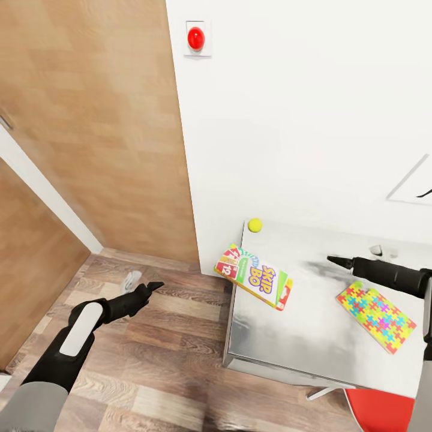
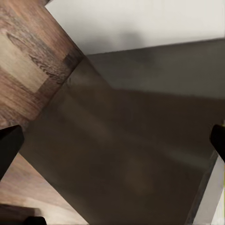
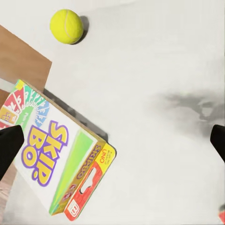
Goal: Put all the toys in the child's room - the three board games (two on the bed and one on the table), the two jigsaw puzzles on the table, and the tennis ball on the table - inside the toy box on the table in the child's room.
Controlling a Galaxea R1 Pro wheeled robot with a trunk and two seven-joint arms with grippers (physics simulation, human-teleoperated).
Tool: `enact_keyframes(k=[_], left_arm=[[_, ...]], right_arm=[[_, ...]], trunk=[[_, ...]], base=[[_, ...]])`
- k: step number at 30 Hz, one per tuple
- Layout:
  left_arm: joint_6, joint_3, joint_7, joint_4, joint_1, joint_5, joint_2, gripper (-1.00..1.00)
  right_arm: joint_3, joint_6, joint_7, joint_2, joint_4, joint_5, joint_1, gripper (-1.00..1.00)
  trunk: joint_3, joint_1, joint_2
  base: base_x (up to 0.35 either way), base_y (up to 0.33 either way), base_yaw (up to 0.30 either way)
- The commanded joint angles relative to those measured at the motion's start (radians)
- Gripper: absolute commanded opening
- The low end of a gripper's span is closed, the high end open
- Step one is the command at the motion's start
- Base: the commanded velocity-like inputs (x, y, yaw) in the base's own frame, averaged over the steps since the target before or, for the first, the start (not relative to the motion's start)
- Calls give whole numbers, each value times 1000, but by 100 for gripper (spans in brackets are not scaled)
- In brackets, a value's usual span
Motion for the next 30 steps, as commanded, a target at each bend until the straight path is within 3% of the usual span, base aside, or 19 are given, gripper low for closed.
enact_keyframes(k=[1,3,5,6,9,10,12,20,30], left_arm=[[3,0,6,0,-1,10,0,100],[-20,-9,-21,27,-4,-8,0,100],[-67,-25,-87,79,-8,-41,-1,100],[-67,-25,-87,79,-8,-41,-1,100],[-130,-42,-194,147,-13,-82,-2,100],[-130,-42,-194,147,-13,-82,-2,100],[-160,-48,-254,179,-14,-101,-3,100],[-198,-57,-338,216,-16,-123,-4,100],[-211,-60,-373,227,-16,-130,-7,100]], right_arm=[[-1,6,10,0,-2,10,-1,100],[-10,6,10,0,-26,10,9,100],[-25,6,11,0,-61,9,23,100],[-25,6,11,0,-61,9,23,100],[-39,6,14,0,-97,9,36,100],[-39,6,14,0,-97,9,36,100],[-44,6,15,3,-115,9,40,100],[-43,6,16,7,-139,9,46,100],[-41,6,16,12,-148,9,48,100]], trunk=[[-2,1,-2],[-2,1,-2],[-2,1,-2],[-2,1,-2],[-2,1,-2],[-2,1,-2],[-2,1,-2],[-2,1,-2],[-2,1,-2]], base=[[0,0,0],[0,0,0],[0,0,0],[0,0,0],[0,0,0],[0,0,0],[0,0,0],[0,0,0],[0,0,0]])
